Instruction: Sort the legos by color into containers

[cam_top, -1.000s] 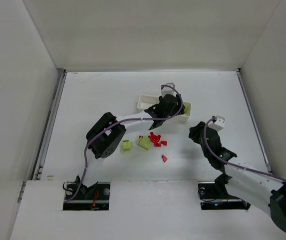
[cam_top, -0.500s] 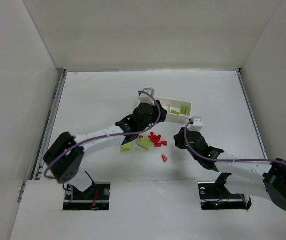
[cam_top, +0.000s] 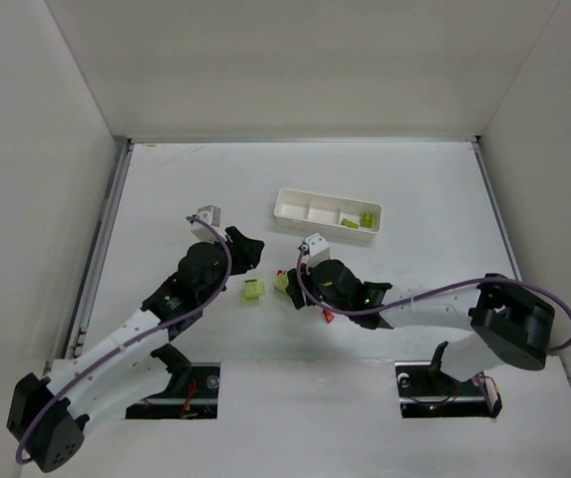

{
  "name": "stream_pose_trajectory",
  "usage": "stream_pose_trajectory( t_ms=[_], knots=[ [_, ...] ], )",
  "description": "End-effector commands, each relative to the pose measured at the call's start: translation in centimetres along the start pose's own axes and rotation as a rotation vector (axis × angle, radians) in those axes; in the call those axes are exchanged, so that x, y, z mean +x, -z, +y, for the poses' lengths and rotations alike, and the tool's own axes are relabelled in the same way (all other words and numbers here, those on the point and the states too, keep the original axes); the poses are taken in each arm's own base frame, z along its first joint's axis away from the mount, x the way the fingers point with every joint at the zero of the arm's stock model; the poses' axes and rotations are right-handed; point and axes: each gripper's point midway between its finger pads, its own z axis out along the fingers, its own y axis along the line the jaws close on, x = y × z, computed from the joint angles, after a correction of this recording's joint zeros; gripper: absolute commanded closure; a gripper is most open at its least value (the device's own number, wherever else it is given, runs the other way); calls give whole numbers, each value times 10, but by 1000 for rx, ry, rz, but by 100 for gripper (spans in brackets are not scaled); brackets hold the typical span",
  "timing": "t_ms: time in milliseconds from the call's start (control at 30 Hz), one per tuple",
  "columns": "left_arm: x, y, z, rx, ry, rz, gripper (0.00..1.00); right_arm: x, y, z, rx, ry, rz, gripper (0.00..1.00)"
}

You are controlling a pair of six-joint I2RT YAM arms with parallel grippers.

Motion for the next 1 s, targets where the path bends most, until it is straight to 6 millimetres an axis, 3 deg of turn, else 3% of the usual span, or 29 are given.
stream_pose_trajectory(
  t_ms=[0,600,767,933,967],
  knots=[
    [3,13,17,-28,21,21,60,-9,-11,17,-62,36,5,31],
    [-6,20,24,-14,81,22,59,12,-39,21,-44,68,66,41],
    [-3,21,26,-16,96,22,59,6,-41,14,0,63,39,47],
    [-2,22,25,-12,93,21,59,-3,-41,15,2,41,-4,45],
    [-2,22,24,-12,93,21,59,-4,-41,15,4,34,-8,49]
  ],
)
